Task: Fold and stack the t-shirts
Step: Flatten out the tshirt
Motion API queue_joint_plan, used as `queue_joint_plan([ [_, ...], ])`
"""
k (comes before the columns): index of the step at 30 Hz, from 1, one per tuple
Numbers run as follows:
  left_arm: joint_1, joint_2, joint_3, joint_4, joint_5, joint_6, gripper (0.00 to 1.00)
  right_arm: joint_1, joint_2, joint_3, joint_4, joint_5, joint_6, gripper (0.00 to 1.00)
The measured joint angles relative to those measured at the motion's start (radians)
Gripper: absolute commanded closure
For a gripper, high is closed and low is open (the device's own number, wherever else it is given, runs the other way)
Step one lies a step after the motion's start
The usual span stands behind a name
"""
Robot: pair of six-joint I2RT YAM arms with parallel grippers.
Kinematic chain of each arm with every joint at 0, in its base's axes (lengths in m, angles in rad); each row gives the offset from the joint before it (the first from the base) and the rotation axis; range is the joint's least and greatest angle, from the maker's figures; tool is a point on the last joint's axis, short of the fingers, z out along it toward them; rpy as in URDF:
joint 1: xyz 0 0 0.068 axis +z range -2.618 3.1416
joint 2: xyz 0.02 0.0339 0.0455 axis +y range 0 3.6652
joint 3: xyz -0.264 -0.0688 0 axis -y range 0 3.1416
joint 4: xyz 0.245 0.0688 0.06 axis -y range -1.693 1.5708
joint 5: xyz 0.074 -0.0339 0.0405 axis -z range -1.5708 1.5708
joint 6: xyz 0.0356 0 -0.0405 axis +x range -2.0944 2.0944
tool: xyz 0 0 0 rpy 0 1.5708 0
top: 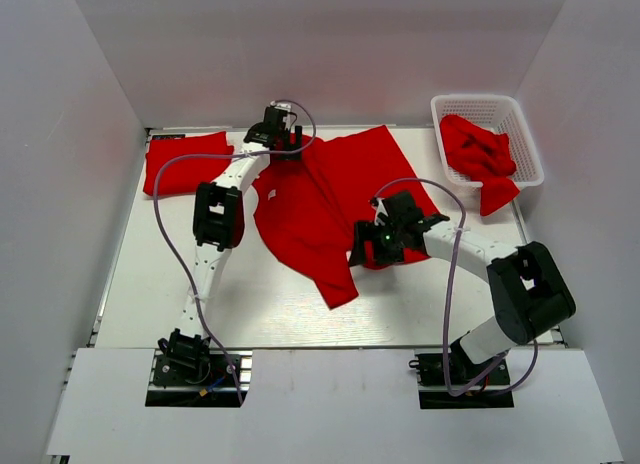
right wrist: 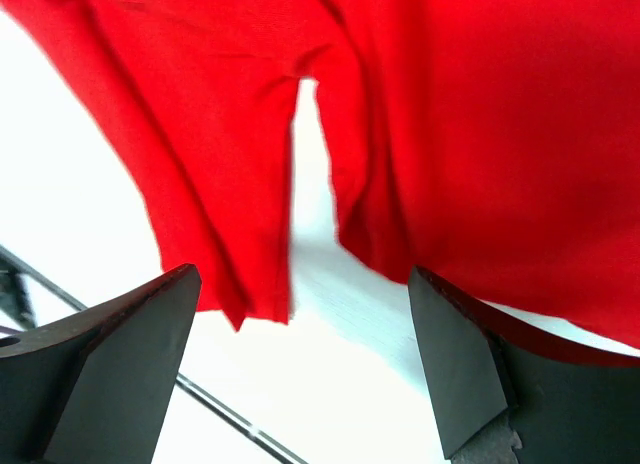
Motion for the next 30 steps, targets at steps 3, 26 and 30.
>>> queue_joint_plan([
  [3, 0.000, 0.000, 0.004, 0.043, -0.022, 0.012, 0.00, 0.005, 0.014, 0.050, -0.007, -0.017, 0.005, 0.10],
  [26, -0.068, -0.808, -1.110, 0.045, 0.265, -0.182, 0.00, -0.125, 0.093, 0.257, -0.190, 0.479, 0.045, 0.10],
  [30, -0.078, -0.795, -1.183, 0.051, 0.285, -0.207, 0.00, -0.166, 0.179, 0.274, -0.171, 0.466, 0.035, 0.10],
])
